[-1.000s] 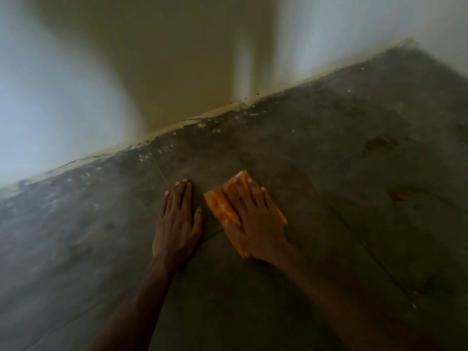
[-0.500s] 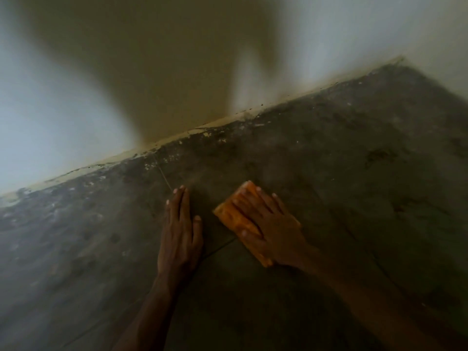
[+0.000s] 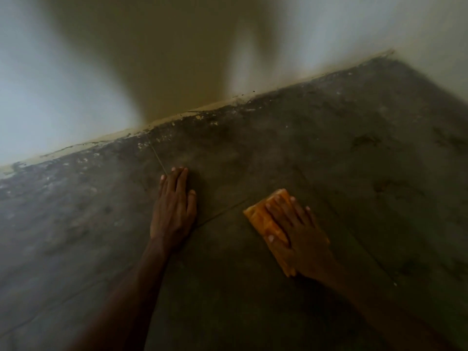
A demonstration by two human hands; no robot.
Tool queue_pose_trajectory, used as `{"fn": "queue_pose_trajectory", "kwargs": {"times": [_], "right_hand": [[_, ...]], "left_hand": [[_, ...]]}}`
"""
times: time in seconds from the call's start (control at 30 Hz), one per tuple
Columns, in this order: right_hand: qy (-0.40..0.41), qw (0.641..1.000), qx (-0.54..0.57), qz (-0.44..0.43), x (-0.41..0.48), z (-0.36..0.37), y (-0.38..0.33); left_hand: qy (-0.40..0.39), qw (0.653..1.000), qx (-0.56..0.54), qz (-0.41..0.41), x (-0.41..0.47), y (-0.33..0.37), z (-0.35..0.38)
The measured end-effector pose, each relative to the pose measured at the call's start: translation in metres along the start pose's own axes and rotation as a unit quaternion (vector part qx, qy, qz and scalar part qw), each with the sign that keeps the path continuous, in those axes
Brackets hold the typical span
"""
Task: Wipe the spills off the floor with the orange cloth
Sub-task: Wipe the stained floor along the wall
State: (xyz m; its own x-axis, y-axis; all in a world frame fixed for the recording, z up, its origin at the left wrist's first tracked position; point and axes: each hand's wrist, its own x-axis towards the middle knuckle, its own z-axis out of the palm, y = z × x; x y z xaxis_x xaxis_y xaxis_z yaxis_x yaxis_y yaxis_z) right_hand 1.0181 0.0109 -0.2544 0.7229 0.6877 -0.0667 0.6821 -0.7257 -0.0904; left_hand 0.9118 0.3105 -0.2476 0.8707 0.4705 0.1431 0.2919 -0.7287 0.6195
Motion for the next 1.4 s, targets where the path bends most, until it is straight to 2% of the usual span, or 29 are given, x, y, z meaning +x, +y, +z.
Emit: {"fn": "queue_pose_trajectory", "kwargs": {"times": [0.1,0.13,0.2,0.27,0.3,0.37,0.43,0.5,0.53,0.6,0.67,0.7,0.77,0.83,0.9,0.93,0.97,1.03,1.1,1.13,1.17,1.23,1.3,1.33,1.4], "right_hand": [[0.013,0.988,0.035,0.149,-0.013,0.006,-0.011],[0.012,0.989,0.041,0.14,-0.023,0.009,-0.029],[0.003,0.998,0.052,0.032,-0.072,0.013,-0.055],[-0.001,0.998,0.034,-0.061,-0.146,0.016,-0.046],[0.001,0.997,0.027,-0.066,-0.173,0.013,-0.03],[0.026,1.0,0.009,0.005,-0.193,0.013,0.023],[0.041,0.991,0.001,0.125,-0.153,0.013,0.064],[0.054,0.967,0.024,0.248,-0.094,0.003,0.085],[0.06,0.958,0.033,0.279,-0.078,0.003,0.087],[0.051,0.973,0.027,0.225,-0.098,0.005,0.084],[0.042,0.989,0.025,0.142,-0.171,0.016,0.09],[0.052,0.987,0.042,0.15,-0.21,0.017,0.102],[0.082,0.964,0.059,0.248,-0.254,0.018,0.157],[0.073,0.919,0.048,0.384,-0.243,0.014,0.227],[0.077,0.869,0.075,0.482,-0.196,0.002,0.275],[0.076,0.859,0.085,0.498,-0.171,-0.002,0.286],[0.078,0.865,0.08,0.489,-0.149,-0.005,0.285],[0.087,0.915,0.049,0.39,-0.147,0.0,0.258],[0.079,0.962,0.021,0.261,-0.194,0.009,0.232],[0.074,0.968,0.033,0.239,-0.224,0.008,0.235],[0.071,0.965,0.043,0.249,-0.245,0.008,0.253],[0.06,0.943,0.04,0.324,-0.251,0.005,0.307],[0.054,0.905,0.048,0.419,-0.209,-0.004,0.351],[0.052,0.894,0.063,0.44,-0.181,-0.008,0.356],[0.058,0.904,0.082,0.416,-0.135,-0.009,0.337]], "left_hand": [[0.005,1.0,0.018,0.001,0.001,-0.005,0.005],[0.013,0.999,0.03,0.009,0.001,-0.005,0.005],[0.007,0.998,0.044,0.039,-0.004,-0.001,0.006],[-0.019,0.999,0.006,0.04,-0.017,0.01,0.008],[-0.037,0.998,-0.016,0.04,-0.026,0.019,0.012],[-0.084,0.993,-0.033,0.073,-0.047,0.047,0.034],[-0.122,0.984,-0.025,0.125,-0.059,0.075,0.061],[-0.142,0.978,-0.026,0.152,-0.057,0.113,0.096],[-0.148,0.977,-0.029,0.152,-0.051,0.133,0.11],[-0.157,0.973,-0.029,0.166,-0.038,0.172,0.138],[-0.171,0.965,-0.019,0.197,-0.026,0.209,0.166],[-0.185,0.958,-0.01,0.218,-0.022,0.226,0.182],[-0.226,0.945,0.01,0.236,-0.023,0.266,0.215],[-0.254,0.948,0.025,0.191,-0.029,0.299,0.246],[-0.235,0.956,0.078,0.158,-0.039,0.311,0.268],[-0.209,0.957,0.11,0.168,-0.045,0.312,0.276],[-0.183,0.956,0.136,0.185,-0.048,0.309,0.279],[-0.152,0.954,0.164,0.202,-0.052,0.305,0.285],[-0.13,0.956,0.175,0.198,-0.051,0.305,0.286],[-0.125,0.956,0.178,0.196,-0.051,0.307,0.285],[-0.124,0.956,0.18,0.198,-0.052,0.31,0.285],[-0.119,0.956,0.186,0.193,-0.055,0.312,0.284],[-0.11,0.956,0.195,0.189,-0.056,0.312,0.285],[-0.107,0.956,0.197,0.186,-0.057,0.312,0.285],[-0.104,0.959,0.191,0.184,-0.055,0.312,0.284]]}}
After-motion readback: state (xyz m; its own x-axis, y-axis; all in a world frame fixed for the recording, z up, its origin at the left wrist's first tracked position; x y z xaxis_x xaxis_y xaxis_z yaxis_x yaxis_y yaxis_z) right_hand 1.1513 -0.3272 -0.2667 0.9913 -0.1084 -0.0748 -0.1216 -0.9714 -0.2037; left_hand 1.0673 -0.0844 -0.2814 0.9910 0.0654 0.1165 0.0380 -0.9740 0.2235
